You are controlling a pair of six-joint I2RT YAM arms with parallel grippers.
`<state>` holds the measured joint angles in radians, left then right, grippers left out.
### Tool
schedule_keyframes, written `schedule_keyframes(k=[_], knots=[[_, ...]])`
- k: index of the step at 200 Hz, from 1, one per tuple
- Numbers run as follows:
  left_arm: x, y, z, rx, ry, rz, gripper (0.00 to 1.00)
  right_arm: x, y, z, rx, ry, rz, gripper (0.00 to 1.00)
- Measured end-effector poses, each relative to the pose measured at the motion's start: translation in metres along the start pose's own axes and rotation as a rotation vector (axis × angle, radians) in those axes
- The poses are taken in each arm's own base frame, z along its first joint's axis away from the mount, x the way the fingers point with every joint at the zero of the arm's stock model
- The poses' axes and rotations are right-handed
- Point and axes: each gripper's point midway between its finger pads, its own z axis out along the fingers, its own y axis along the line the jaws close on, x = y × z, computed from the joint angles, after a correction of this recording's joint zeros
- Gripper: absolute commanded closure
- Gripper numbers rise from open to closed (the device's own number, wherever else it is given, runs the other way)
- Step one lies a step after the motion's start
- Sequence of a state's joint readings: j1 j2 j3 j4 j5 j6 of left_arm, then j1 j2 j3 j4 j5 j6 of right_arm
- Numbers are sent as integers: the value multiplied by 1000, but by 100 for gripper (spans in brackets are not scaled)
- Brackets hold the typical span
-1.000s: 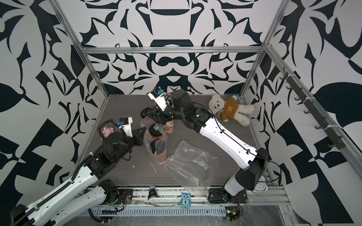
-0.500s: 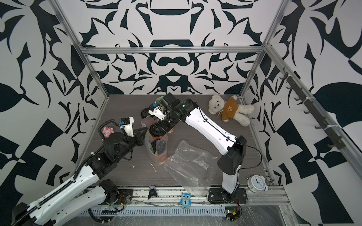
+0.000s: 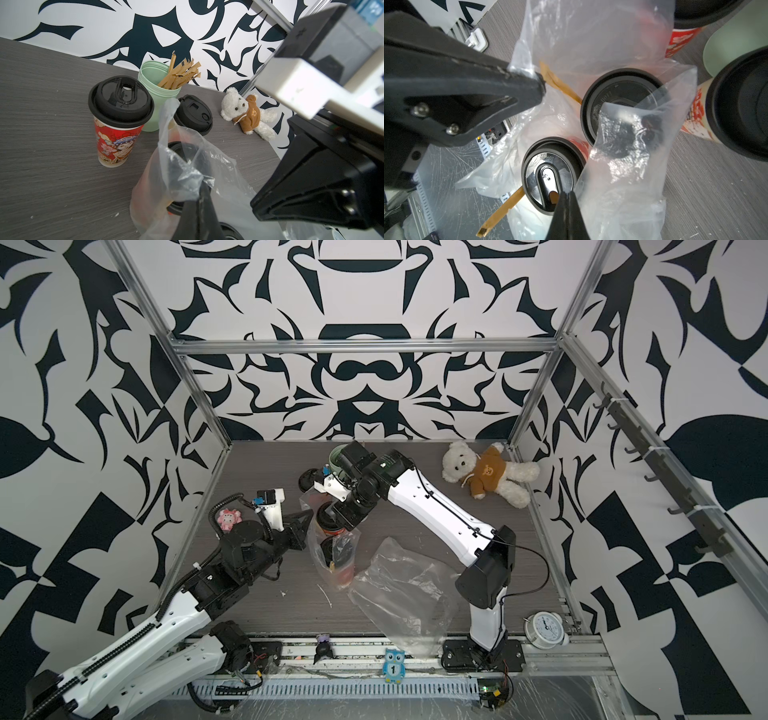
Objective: Pack milk tea into plastic carrier bags
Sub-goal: Pick up the plastic carrier bag from the center of the board.
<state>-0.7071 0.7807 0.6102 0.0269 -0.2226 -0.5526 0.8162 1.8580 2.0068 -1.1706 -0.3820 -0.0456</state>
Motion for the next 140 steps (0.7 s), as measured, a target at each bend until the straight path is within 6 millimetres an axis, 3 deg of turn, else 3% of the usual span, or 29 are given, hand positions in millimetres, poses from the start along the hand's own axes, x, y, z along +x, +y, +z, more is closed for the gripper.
schedule_keyframes(k=[77, 93, 140], knots=[[-1, -2, 0, 8, -2, 3, 100, -14, -2, -11, 40, -73, -11, 100], [-1, -2, 0, 9, -2, 3, 100, -18, -1, -19, 56, -100, -17, 72], [-1, -2, 0, 10, -2, 2, 100, -30, 6, -38, 127, -129, -77, 41]])
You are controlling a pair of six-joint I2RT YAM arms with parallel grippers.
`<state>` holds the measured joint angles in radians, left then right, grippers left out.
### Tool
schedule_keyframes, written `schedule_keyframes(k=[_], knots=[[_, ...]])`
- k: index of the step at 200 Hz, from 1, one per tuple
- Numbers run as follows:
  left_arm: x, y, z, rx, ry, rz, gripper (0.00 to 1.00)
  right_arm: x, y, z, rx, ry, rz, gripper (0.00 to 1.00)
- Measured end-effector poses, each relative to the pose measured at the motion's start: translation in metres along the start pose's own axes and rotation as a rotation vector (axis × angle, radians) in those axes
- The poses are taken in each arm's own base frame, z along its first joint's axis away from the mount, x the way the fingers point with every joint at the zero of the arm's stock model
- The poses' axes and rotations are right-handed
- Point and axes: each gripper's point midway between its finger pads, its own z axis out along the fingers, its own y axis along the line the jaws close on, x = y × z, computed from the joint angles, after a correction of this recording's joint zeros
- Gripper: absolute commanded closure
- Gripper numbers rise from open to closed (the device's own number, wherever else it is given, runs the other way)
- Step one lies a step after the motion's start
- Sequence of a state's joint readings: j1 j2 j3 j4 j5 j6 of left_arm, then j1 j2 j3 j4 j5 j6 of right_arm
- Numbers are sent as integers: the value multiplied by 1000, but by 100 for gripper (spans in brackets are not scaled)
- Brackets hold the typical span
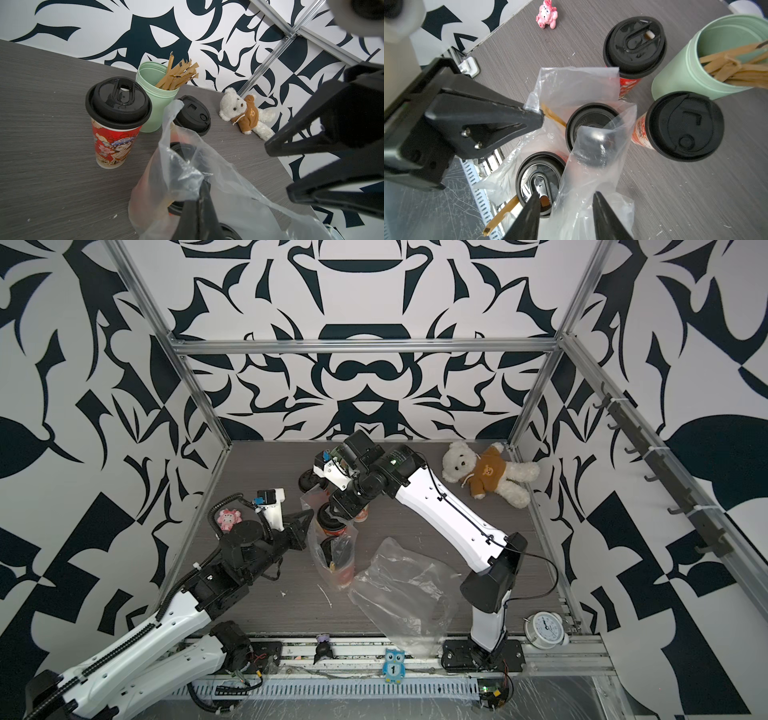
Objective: Pack milk tea into plastic carrier bags
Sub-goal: Pick up the plastic carrier bag from the center of the board.
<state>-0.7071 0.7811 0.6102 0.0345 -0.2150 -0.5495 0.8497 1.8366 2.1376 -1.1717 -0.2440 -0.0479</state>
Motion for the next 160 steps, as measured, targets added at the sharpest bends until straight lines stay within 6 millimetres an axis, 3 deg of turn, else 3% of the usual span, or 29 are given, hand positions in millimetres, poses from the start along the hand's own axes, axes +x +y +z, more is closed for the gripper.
schedule_keyframes(k=[31, 61, 118, 131, 152, 160], knots=[[0, -1, 0, 4, -1, 0, 100, 2, 15, 10, 18, 61, -63, 31], [3, 1, 0, 3, 0, 0, 100, 19, 20, 30, 47, 161, -100, 30], [6, 3, 0, 1, 3, 0, 100, 33, -2, 40, 174, 244, -119, 33], [6, 3, -1, 2, 2, 0, 100, 34, -6, 42, 196, 251, -125, 44], [5, 3, -2, 3, -1, 0, 100, 35, -12, 44, 225, 262, -131, 99], [5, 3, -2, 4, -1, 0, 100, 35, -14, 44, 232, 264, -131, 100]])
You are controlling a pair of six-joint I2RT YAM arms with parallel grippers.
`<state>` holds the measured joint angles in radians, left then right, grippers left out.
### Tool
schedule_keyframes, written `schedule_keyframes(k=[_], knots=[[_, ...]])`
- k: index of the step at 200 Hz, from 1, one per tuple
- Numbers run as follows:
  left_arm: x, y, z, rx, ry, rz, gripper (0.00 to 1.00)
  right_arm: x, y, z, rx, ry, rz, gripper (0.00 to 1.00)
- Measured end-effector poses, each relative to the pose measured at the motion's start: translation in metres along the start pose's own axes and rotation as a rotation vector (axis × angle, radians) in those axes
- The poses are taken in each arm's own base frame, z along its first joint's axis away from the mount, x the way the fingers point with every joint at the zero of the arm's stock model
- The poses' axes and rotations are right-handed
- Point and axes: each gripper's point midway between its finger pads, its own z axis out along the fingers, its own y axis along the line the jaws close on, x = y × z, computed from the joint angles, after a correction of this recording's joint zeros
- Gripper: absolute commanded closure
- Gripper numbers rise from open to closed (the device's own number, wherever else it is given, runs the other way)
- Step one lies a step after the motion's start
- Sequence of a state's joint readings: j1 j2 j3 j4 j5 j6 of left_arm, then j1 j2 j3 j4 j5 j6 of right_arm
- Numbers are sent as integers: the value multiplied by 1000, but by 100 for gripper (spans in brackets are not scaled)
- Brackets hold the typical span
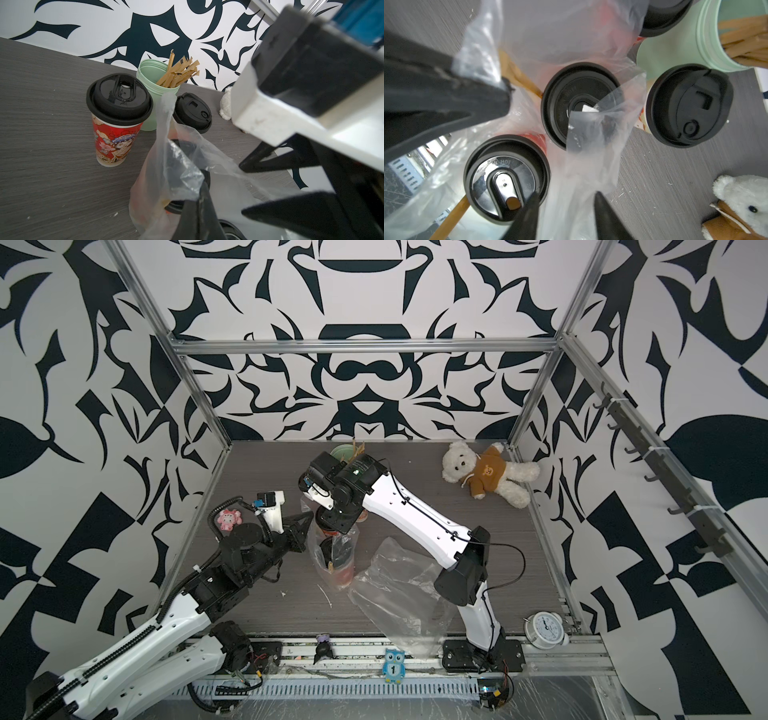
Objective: Pack milk tea into plastic carrier bags
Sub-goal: Pick up the plastic carrier bag from the center of the board.
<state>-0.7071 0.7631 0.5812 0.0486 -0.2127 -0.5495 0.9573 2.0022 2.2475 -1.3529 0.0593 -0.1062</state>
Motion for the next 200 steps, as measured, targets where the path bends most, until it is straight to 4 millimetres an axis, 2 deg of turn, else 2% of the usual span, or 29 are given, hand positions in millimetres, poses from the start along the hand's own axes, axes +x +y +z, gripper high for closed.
schedule_keyframes(k=[34, 62, 99, 138, 200], knots=[[-1, 0, 0, 1, -2, 0, 100, -1, -2, 1, 13, 1, 2, 100], [-4, -3, 0, 6, -5, 4, 100, -8, -3, -8, 12, -37, 5, 100], [-33, -26, 1, 45, -28, 21, 100, -22, 0, -32, -12, -129, 25, 100], [-73, -59, -3, 132, -79, 23, 100, -31, 0, -81, -58, -279, 63, 100], [-106, -93, -2, 225, -117, 37, 100, -35, -14, -168, -51, -543, 101, 100]])
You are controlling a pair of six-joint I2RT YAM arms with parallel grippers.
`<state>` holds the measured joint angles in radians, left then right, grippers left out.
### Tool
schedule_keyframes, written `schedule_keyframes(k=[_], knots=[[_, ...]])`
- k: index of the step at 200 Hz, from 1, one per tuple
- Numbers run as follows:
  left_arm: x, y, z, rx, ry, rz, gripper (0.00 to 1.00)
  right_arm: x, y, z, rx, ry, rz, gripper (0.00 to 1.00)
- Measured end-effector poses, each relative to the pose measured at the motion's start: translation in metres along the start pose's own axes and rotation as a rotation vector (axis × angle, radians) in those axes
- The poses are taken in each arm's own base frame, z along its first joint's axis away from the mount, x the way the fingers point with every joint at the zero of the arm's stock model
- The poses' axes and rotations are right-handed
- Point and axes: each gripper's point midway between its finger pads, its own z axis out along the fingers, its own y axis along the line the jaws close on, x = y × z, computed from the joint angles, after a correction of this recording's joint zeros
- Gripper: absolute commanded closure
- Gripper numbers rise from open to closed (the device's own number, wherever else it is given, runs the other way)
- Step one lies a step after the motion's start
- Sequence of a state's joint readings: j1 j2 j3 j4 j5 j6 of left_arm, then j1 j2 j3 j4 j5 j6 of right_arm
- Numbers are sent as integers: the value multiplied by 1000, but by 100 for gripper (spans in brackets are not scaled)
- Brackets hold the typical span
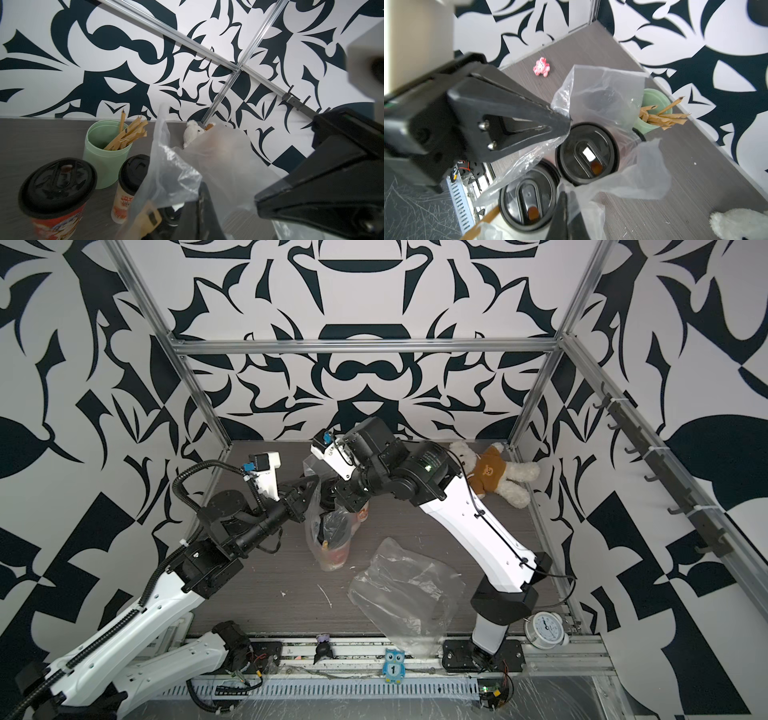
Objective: Pack milk tea into plastic carrier bags
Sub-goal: Pick up the plastic carrier bag from the center of the board, then place the plastic carrier bag at the center of the board.
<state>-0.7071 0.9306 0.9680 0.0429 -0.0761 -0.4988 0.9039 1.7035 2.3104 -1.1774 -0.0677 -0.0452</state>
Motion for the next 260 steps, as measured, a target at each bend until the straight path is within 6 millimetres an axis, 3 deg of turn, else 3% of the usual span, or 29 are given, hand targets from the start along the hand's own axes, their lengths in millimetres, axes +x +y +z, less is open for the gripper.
schedule_keyframes(k=[50, 95, 122, 190, 230, 260], knots=[[-27, -33, 33, 121, -28, 6, 100, -16, -26, -53, 74, -170, 38, 100], [-40, -56, 69, 222, -38, 12, 100, -13, -75, -77, 190, -244, 122, 100], [-38, -64, 98, 275, -32, 11, 100, -8, -105, -78, 252, -250, 175, 100], [2, -60, 175, 341, 53, -23, 100, 6, -179, -77, 351, -269, 292, 100], [15, -56, 210, 380, 63, -64, 100, 26, -241, -56, 374, -253, 407, 100], [32, -41, 234, 378, 81, -104, 100, 43, -278, -30, 354, -231, 492, 100]])
